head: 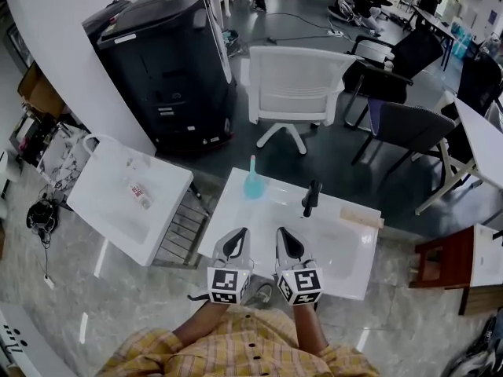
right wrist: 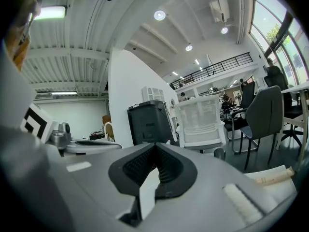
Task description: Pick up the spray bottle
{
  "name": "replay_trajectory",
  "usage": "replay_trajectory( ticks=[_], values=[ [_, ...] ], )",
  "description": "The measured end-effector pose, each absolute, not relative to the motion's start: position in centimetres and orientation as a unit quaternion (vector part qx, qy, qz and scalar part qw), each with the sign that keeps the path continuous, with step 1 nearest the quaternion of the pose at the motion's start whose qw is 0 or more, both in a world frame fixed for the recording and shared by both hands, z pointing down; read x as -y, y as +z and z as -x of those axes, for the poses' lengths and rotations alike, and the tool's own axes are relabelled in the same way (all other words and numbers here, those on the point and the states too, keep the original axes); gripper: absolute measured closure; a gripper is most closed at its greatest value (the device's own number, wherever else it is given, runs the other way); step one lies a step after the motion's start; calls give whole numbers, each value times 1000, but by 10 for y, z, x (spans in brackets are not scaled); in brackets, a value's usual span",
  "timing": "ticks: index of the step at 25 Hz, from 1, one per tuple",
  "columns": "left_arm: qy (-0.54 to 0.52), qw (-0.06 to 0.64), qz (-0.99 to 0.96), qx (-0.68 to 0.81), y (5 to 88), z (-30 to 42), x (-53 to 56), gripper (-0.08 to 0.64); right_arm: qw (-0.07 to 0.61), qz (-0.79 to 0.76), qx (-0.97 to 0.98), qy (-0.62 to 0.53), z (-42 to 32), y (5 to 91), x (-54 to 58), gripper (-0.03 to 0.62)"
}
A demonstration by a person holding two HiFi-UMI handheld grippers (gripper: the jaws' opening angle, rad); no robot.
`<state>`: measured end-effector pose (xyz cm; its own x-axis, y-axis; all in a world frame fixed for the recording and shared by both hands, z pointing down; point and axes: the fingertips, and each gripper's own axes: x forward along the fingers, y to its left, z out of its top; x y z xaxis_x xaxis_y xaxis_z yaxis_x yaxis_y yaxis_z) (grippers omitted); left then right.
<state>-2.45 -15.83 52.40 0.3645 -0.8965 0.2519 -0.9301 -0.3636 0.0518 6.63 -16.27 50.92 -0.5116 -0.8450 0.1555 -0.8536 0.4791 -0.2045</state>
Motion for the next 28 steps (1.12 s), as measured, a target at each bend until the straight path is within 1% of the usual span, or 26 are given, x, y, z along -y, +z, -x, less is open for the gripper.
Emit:
replay_trajectory(
  ticks=[18,28],
  values=[
    [90,117,-825,546,543,42,232,560,40,-513,843,154,-52,539,202,591],
    [95,136,-827,537,557,35,276,560,40,-528,831,169,-54,555,226,591]
  ],
)
